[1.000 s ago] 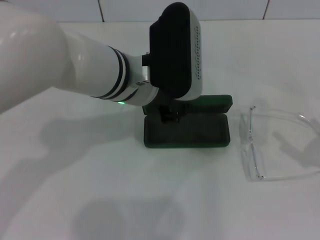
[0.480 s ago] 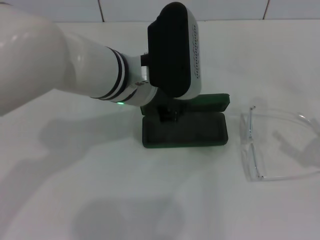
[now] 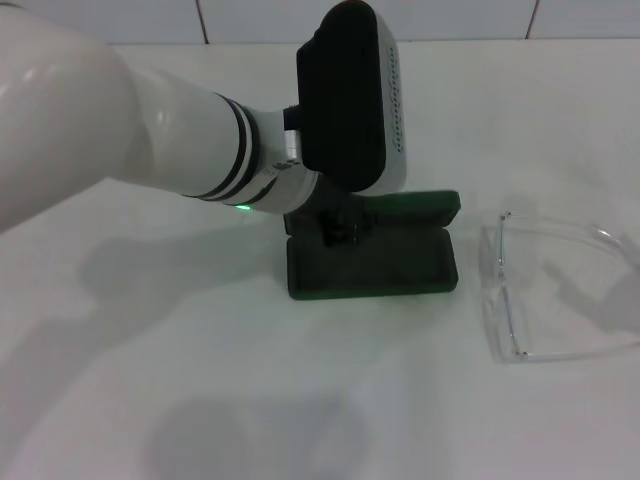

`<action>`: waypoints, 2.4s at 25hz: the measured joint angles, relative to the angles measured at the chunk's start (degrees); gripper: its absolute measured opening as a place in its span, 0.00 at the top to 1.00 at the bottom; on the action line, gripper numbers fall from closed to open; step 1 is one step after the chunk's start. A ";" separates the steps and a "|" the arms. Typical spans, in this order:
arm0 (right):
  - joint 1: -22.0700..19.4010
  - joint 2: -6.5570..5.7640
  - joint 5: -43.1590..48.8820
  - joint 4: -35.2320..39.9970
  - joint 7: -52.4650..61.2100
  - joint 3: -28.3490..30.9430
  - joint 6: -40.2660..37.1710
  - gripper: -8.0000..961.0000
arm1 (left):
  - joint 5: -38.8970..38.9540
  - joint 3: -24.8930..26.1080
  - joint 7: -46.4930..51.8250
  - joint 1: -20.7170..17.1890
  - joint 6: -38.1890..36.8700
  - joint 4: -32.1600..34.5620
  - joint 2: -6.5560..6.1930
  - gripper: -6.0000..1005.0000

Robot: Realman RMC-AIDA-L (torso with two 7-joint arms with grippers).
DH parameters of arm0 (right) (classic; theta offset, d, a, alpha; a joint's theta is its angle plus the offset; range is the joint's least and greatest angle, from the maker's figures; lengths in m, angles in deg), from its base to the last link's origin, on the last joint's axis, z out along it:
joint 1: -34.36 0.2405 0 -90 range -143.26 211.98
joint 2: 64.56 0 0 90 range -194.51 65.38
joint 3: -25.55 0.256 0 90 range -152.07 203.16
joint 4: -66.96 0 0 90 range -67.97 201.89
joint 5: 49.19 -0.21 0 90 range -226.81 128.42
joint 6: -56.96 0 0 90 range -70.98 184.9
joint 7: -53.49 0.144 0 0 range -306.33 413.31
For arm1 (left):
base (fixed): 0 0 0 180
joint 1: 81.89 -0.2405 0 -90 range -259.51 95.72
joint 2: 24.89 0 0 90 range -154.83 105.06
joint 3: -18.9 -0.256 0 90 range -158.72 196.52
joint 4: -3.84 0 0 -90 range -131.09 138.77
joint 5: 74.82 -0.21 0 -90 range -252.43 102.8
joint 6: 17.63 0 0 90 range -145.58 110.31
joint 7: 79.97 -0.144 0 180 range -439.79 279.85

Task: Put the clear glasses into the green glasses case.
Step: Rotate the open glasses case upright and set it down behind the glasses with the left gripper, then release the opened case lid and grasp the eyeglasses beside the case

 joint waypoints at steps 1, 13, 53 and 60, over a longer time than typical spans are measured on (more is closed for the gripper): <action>0.00 0.00 0.00 0.00 0.00 0.00 -0.07 0.17 | 0.05 0.00 0.00 -0.03 -0.02 0.09 0.00 0.76; 0.67 -0.58 0.40 1.77 4.01 -0.48 1.14 0.17 | 7.33 4.16 2.91 -3.88 -3.26 12.51 -0.07 0.66; 36.04 -2.96 68.12 47.08 101.45 -24.63 1.83 0.20 | 60.26 35.08 -43.79 -10.77 -29.33 -15.92 -0.65 0.67; 39.03 0.16 68.36 42.84 103.71 -24.48 4.20 0.21 | 59.84 34.73 -46.11 -9.90 -29.61 -17.54 -0.83 0.67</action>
